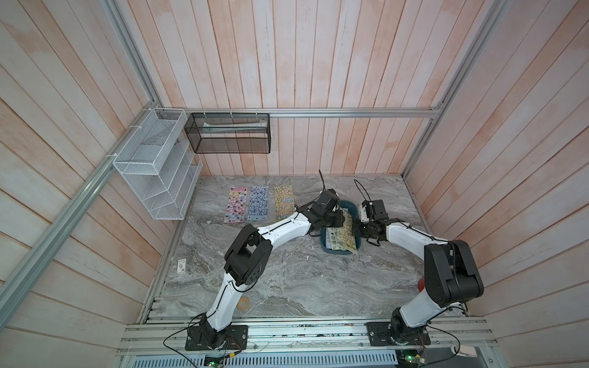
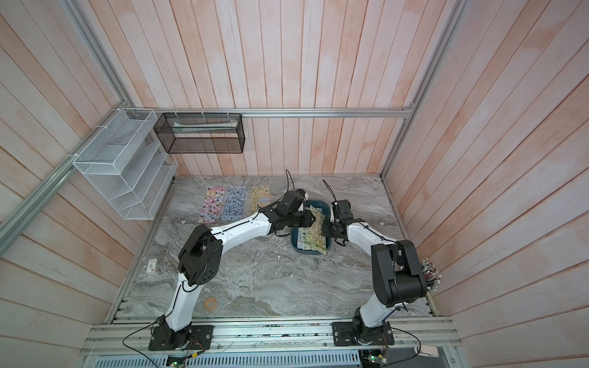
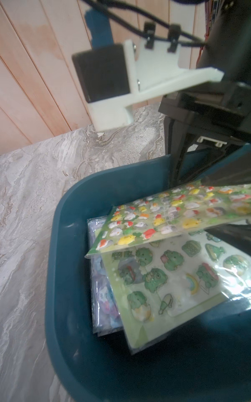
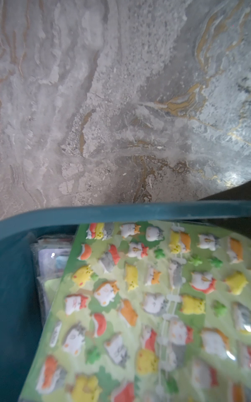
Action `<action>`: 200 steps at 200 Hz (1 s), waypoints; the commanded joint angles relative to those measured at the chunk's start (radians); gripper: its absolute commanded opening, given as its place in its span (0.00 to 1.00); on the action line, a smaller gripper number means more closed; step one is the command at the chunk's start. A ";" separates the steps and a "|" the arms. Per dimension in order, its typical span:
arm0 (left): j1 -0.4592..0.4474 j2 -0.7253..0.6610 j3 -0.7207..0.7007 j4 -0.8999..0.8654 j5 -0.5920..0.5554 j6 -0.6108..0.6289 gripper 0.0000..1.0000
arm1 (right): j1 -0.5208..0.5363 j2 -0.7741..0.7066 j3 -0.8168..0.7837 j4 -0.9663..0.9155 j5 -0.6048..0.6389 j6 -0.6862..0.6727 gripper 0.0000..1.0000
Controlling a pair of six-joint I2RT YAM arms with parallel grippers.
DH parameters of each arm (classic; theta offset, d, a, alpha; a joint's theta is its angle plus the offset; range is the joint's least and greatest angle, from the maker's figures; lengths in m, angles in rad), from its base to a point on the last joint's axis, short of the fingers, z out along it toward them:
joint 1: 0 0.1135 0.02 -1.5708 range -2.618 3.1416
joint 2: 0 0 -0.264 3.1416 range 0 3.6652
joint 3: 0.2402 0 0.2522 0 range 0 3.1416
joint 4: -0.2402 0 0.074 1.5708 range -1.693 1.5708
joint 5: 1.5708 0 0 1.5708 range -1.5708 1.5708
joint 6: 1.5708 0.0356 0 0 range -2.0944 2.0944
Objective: Take the stickers out of the storage box
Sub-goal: Pick up the sticker from the storage box, then place the sticker at the center of the board.
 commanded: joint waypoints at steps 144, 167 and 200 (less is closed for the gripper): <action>0.051 -0.126 -0.042 0.032 0.030 0.026 0.00 | 0.001 -0.017 0.012 0.034 -0.022 0.002 0.06; 0.085 -0.176 -0.064 0.048 0.049 0.023 0.00 | 0.001 -0.018 0.012 0.034 -0.022 0.002 0.06; 0.150 -0.252 -0.133 0.116 0.096 0.005 0.00 | 0.002 -0.018 0.012 0.034 -0.023 0.002 0.06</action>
